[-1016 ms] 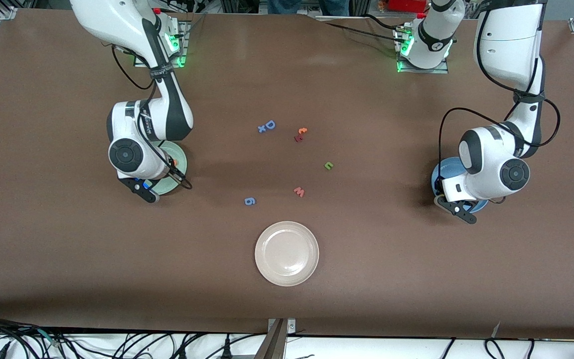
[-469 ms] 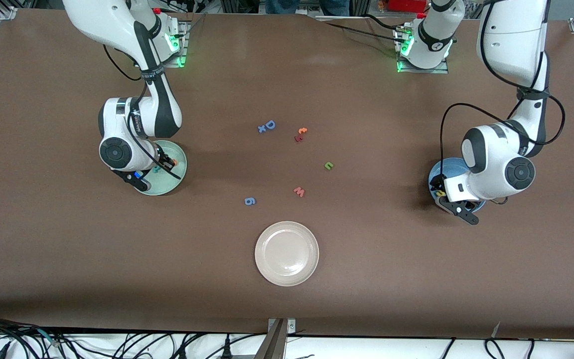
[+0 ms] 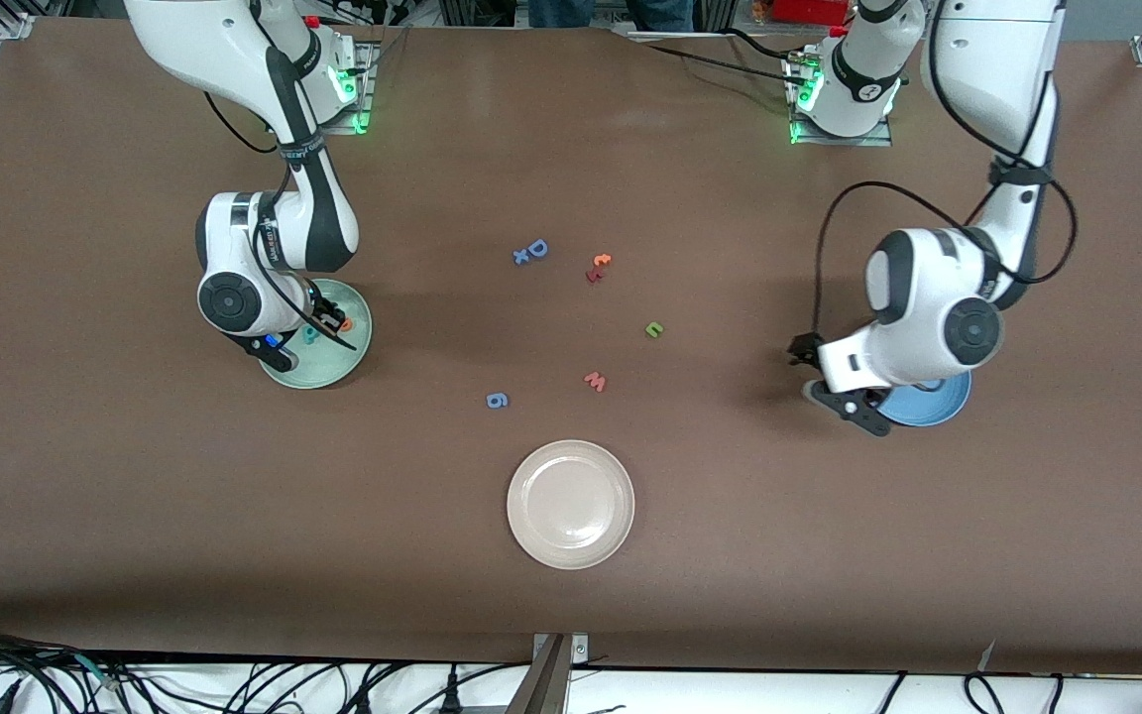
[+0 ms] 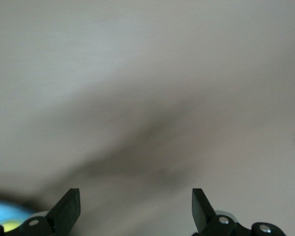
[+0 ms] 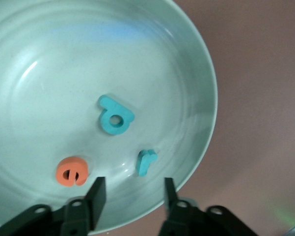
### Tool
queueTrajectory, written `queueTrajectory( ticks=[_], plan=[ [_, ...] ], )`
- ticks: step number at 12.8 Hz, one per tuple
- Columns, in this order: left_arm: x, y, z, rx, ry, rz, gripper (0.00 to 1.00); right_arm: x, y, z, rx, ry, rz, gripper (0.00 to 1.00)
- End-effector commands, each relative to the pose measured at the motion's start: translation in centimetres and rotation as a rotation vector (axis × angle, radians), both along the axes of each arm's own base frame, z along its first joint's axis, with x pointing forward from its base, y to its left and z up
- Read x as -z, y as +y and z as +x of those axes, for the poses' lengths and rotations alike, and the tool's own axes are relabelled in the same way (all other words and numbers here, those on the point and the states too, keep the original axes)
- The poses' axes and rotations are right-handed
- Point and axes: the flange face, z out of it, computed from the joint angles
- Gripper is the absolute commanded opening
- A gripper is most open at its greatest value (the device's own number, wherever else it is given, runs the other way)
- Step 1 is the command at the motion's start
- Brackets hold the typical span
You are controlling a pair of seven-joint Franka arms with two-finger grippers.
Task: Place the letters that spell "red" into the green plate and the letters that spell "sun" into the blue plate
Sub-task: 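Release the r on the green plate while the left gripper releases u, then raise the right gripper to rest while the left gripper reaches the n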
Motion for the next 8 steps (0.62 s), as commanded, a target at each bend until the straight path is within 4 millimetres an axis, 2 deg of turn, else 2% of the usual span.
queueTrajectory(
  ticks=[1, 2, 5, 6, 8],
  plan=[
    [0.3, -5.5, -1.2, -0.073, -0.008, -0.024, 1.0, -2.7, -0.2, 0.2, 0.003, -0.039, 0.047, 0.93],
    [0.6, -7.1, -1.6, -0.051, -0.02, -0.024, 1.0, -4.1, -0.1, 0.5, 0.007, -0.059, 0.066, 0.97],
    [1.2, -10.6, -2.4, 0.105, -0.104, 0.039, 1.0, -7.7, -0.4, 1.3, -0.013, -0.112, 0.118, 0.98],
    [0.7, -12.0, -2.3, 0.18, -0.151, 0.069, 1.0, -8.9, -0.9, 1.7, -0.033, -0.127, 0.14, 0.98],
    [1.0, -14.2, -2.9, 0.215, -0.158, 0.069, 1.0, -11.6, -2.2, 2.7, -0.089, -0.134, 0.178, 0.98]
  ],
)
